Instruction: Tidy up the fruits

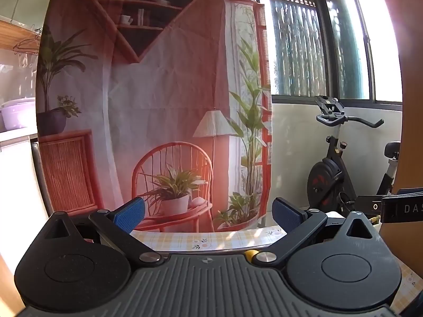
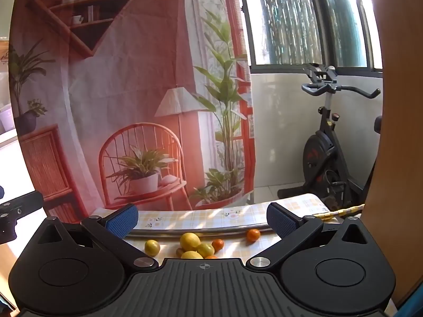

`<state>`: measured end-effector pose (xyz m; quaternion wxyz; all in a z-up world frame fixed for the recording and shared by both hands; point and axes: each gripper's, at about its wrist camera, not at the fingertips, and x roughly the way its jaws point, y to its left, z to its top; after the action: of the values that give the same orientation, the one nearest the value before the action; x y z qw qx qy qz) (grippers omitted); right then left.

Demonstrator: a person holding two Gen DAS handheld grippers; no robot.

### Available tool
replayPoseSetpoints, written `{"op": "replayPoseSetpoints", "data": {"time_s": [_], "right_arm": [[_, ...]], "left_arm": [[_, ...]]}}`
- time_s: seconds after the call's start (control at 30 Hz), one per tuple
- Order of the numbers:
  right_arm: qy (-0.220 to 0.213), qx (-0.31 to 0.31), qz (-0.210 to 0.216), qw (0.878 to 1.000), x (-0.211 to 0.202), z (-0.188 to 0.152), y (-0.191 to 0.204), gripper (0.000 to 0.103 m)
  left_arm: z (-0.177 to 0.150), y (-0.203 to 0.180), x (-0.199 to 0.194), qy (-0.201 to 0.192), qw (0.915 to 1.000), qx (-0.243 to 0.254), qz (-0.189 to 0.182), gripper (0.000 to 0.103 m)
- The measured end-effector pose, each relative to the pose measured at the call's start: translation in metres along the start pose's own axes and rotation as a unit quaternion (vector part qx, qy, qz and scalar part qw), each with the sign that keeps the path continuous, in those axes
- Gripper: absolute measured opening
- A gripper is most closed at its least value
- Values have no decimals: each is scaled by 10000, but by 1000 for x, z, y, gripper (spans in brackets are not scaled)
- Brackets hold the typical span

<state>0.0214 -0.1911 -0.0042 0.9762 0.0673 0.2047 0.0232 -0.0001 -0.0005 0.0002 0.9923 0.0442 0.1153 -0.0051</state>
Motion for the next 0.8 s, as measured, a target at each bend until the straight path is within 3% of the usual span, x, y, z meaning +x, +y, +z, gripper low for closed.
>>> {"op": "replayPoseSetpoints", "data": {"time_s": [0.8], "right_arm": [[-124, -110, -119, 9998, -5, 0, 6, 103]], "left_arm": [[4, -1, 1, -34, 10000, -32, 1, 103]]}}
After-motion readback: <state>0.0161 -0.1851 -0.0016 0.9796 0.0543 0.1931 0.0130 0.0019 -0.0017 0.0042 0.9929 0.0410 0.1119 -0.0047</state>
